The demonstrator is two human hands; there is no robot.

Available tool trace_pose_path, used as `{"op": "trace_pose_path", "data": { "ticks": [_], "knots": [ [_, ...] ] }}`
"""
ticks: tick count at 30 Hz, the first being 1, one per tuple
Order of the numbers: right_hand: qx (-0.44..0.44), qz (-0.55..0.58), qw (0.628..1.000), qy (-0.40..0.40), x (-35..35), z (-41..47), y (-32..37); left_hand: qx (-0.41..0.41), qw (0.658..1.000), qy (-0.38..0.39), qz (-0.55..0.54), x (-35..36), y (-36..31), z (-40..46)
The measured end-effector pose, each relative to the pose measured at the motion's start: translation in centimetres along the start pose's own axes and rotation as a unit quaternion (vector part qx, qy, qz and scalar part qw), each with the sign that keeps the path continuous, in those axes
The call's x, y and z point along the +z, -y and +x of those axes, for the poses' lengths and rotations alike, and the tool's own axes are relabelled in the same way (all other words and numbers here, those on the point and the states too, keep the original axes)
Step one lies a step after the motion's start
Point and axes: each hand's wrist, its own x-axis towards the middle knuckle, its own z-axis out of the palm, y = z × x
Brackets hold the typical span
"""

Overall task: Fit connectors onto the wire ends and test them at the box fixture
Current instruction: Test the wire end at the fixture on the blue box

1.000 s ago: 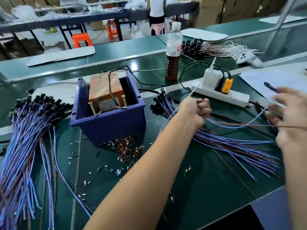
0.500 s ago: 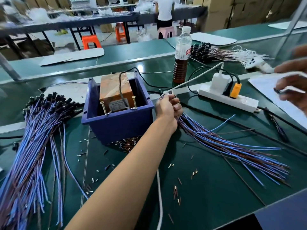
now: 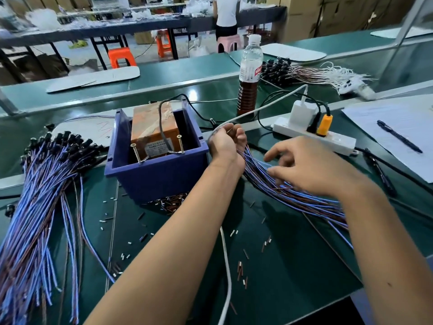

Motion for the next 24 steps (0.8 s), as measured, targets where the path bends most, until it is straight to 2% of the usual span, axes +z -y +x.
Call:
{"op": "trace_pose_path", "data": {
  "ticks": [3,6,9,12,14,15,16,18,20,22,24],
  "knots": [
    [-0.001,-0.033,0.999,-0.03,-0.8,0.4,0.2,-0.026,0.999,-0.001,-0.028,0.9,-0.3,-0.3],
    [0.009,-0.014,1.0,0.024,0.3,1.0,0.8,-0.058,0.998,0.009,-0.02,1.4,-0.1,-1.1],
    [0.033,0.031,0.999,0.008,0.7,0.5,0.0,-0.014,0.999,-0.022,-0.019,1.5,-0.2,-1.3],
    [0.082,0.011,0.996,-0.022,0.0,-0.5,-0.7,0.032,0.998,-0.019,0.046,1.2,-0.2,-1.4],
    [0.102,-0.069,0.992,-0.011,-0.4,-0.8,-1.0,0.052,0.985,-0.009,0.161,0.5,0.0,-1.3],
    [0.11,-0.108,0.988,-0.003,-0.6,-1.0,-1.0,0.071,0.964,-0.014,0.256,0.0,0.1,-1.1],
    [0.117,-0.136,0.984,0.004,-0.5,-1.1,-1.1,0.1,0.927,-0.021,0.362,-0.5,0.0,-0.9],
    [0.122,-0.165,0.979,0.008,-0.2,-1.3,-1.2,0.162,0.826,-0.03,0.539,-1.6,0.0,-0.5],
    [0.117,-0.167,0.979,-0.011,0.5,-1.3,-1.2,0.202,0.753,-0.044,0.625,-2.3,0.2,-0.5],
    [0.116,-0.15,0.981,-0.039,1.5,-1.2,-0.9,0.213,0.734,-0.067,0.642,-2.5,0.7,-0.8],
    [0.122,-0.157,0.978,-0.068,2.5,-1.1,-0.8,0.201,0.742,-0.075,0.635,-2.3,1.2,-1.2]
  ]
}}
